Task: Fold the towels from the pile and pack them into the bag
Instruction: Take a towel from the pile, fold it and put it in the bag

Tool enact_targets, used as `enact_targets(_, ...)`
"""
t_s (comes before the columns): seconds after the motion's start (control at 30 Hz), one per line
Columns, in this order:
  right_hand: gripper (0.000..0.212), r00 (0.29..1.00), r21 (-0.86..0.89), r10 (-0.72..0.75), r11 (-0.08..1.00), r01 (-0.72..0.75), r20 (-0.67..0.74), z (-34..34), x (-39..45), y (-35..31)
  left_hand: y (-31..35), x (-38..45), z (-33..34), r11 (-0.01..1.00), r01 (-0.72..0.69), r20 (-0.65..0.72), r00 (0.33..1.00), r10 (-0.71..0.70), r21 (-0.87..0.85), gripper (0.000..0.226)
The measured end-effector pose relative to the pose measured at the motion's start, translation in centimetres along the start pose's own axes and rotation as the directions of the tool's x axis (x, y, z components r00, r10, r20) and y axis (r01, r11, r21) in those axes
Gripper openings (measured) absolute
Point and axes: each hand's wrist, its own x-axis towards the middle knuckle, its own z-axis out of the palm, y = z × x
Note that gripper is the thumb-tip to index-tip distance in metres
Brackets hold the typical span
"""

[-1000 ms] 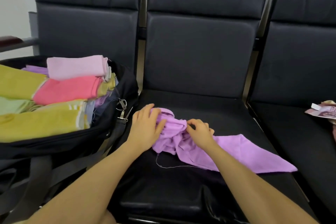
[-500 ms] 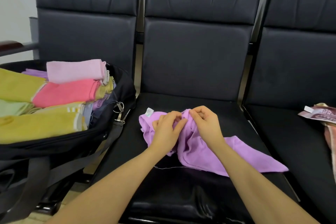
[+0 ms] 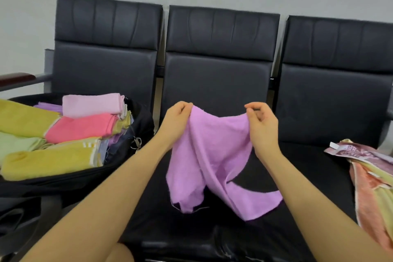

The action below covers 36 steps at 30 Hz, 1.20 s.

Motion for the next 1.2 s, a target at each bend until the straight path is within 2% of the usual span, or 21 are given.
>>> enact_targets(0.07, 0.015, 0.998, 0.006, -0.041, 0.999, 0.041, -0.040, -0.5, 0.7, -1.6, 2.3, 0.8, -0.6, 0.982, -0.093, 0.058, 0.995, 0.085, 0.166, 0.034)
enact_targets(0.17, 0.020, 0.995, -0.012, -0.075, 0.997, 0.074, -0.071, -1.0, 0.7, -2.9, 4.6, 1.5, -0.8, 0.896, -0.205, 0.161, 0.975, 0.153, 0.393, 0.035)
enact_targets(0.23, 0.022, 0.996, -0.029, -0.072, 0.997, 0.071, -0.055, -1.1, 0.4, -3.3, 5.6, 1.9, -0.4, 0.873, -0.269, 0.203, 0.958, 0.201, 0.407, 0.034)
enact_targets(0.33, 0.017, 0.997, -0.071, -0.054, 0.996, 0.058, 0.057, -1.0, -0.3, -3.2, 6.7, 2.3, 0.6, 0.911, -0.305, 0.263, 0.936, 0.233, 0.278, 0.032)
enact_targets(0.4, 0.012, 0.991, -0.142, -0.075, 0.986, 0.091, 0.112, -1.1, -0.9, -2.5, 6.1, 2.5, 1.5, 0.915, -0.298, 0.330, 0.922, 0.203, 0.272, 0.033)
enact_targets(0.47, 0.016, 0.989, -0.208, -0.076, 0.973, 0.102, 0.130, -1.3, -1.4, -1.1, 4.0, 3.0, 2.8, 0.861, -0.298, 0.375, 0.917, 0.138, 0.412, 0.030)
enact_targets(0.53, 0.022, 0.985, -0.284, -0.006, 0.957, 0.056, 0.175, -1.4, -2.1, 0.9, 1.3, 3.0, 3.8, 0.752, -0.253, 0.342, 0.939, 0.040, 0.609, 0.031)
enact_targets(0.57, 0.023, 0.976, -0.327, 0.045, 0.945, 0.028, 0.213, -1.3, -2.5, 2.0, 0.0, 2.5, 4.2, 0.732, -0.214, 0.320, 0.947, -0.006, 0.647, 0.032)
enact_targets(0.73, 0.018, 0.907, -0.509, 0.230, 0.861, -0.020, 0.353, -0.7, -5.0, 7.0, -7.0, -3.3, 4.8, 0.669, -0.223, 0.313, 0.950, -0.015, 0.709, 0.025)
enact_targets(0.83, 0.027, 0.865, -0.644, 0.271, 0.761, 0.076, 0.422, -0.3, -6.2, 9.0, -11.2, -6.3, 4.1, 0.638, -0.220, 0.345, 0.935, -0.077, 0.738, 0.035)
enact_targets(0.9, 0.042, 0.819, -0.711, 0.280, 0.673, 0.204, 0.500, 0.5, -7.3, 10.0, -12.8, -7.4, 4.0, 0.667, -0.195, 0.348, 0.932, -0.103, 0.719, 0.036)
enact_targets(0.97, 0.051, 0.767, -0.731, 0.316, 0.626, 0.273, 0.558, 1.4, -8.3, 10.7, -13.3, -7.8, 4.2, 0.706, -0.149, 0.329, 0.936, -0.124, 0.692, 0.030)
enact_targets(1.0, 0.050, 0.751, -0.737, 0.335, 0.613, 0.285, 0.569, 1.8, -8.8, 11.2, -13.5, -7.9, 4.3, 0.712, -0.135, 0.318, 0.939, -0.130, 0.690, 0.028)
enact_targets(1.07, 0.035, 0.734, -0.751, 0.346, 0.575, 0.325, 0.584, 2.1, -9.2, 12.0, -13.9, -8.2, 4.3, 0.674, -0.154, 0.321, 0.938, -0.129, 0.722, 0.027)
enact_targets(1.13, 0.024, 0.744, -0.740, 0.339, 0.603, 0.298, 0.576, 1.9, -9.3, 12.7, -14.2, -8.5, 4.3, 0.609, -0.193, 0.343, 0.929, -0.138, 0.770, 0.026)
enact_targets(1.17, 0.021, 0.774, -0.706, 0.319, 0.673, 0.222, 0.548, 1.6, -9.2, 12.8, -14.3, -8.6, 4.3, 0.608, -0.181, 0.328, 0.934, -0.139, 0.773, 0.025)
enact_targets(1.2, 0.017, 0.812, -0.645, 0.301, 0.755, 0.118, 0.500, 1.2, -9.0, 12.7, -14.0, -8.5, 4.3, 0.656, -0.141, 0.293, 0.948, -0.128, 0.742, 0.023)
